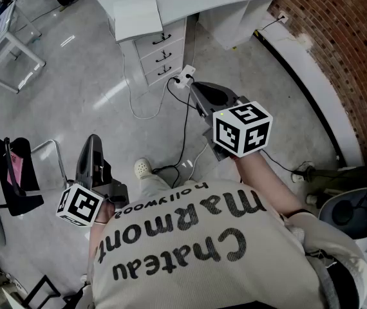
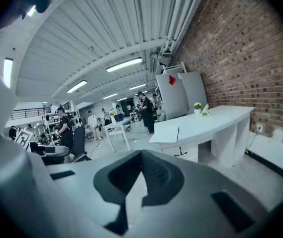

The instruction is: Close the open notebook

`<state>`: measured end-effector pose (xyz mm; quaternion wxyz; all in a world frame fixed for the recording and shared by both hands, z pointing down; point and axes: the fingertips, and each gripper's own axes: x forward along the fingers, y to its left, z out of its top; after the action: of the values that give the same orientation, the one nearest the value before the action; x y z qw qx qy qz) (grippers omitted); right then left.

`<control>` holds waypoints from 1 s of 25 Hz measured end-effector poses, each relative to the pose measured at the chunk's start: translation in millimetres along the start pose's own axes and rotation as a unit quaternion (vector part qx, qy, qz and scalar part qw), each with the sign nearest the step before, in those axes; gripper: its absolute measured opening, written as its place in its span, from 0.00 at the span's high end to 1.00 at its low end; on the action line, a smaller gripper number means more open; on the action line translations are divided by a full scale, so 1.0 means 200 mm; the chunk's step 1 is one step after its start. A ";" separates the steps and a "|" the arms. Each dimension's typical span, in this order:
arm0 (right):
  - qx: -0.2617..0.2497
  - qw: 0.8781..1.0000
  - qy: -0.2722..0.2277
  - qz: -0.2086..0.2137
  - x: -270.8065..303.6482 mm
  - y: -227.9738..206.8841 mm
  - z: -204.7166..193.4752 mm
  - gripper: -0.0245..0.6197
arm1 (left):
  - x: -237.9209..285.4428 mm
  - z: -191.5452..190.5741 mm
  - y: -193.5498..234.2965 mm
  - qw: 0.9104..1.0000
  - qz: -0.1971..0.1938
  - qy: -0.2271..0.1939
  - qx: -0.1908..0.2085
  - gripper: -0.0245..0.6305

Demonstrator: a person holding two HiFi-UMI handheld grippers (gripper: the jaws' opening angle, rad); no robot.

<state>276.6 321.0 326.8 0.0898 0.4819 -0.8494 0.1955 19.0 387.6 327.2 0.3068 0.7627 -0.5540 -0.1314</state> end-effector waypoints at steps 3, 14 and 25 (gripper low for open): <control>0.004 1.000 0.003 -0.005 0.14 0.04 0.04 0.96 | 0.08 0.10 0.13 1.000 0.003 0.007 -0.005 0.96; 0.029 0.999 -0.028 -0.022 0.66 0.24 0.32 0.96 | 0.38 0.65 0.49 0.999 -0.039 0.010 0.011 0.96; 0.067 0.996 0.005 -0.058 0.97 0.34 0.20 0.96 | 0.52 0.79 0.82 0.997 -0.055 0.055 0.005 0.96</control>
<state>118.9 183.8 339.3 0.0730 0.5347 -0.8042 0.2492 -155.9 208.4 319.9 0.3251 0.7998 -0.4939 -0.1036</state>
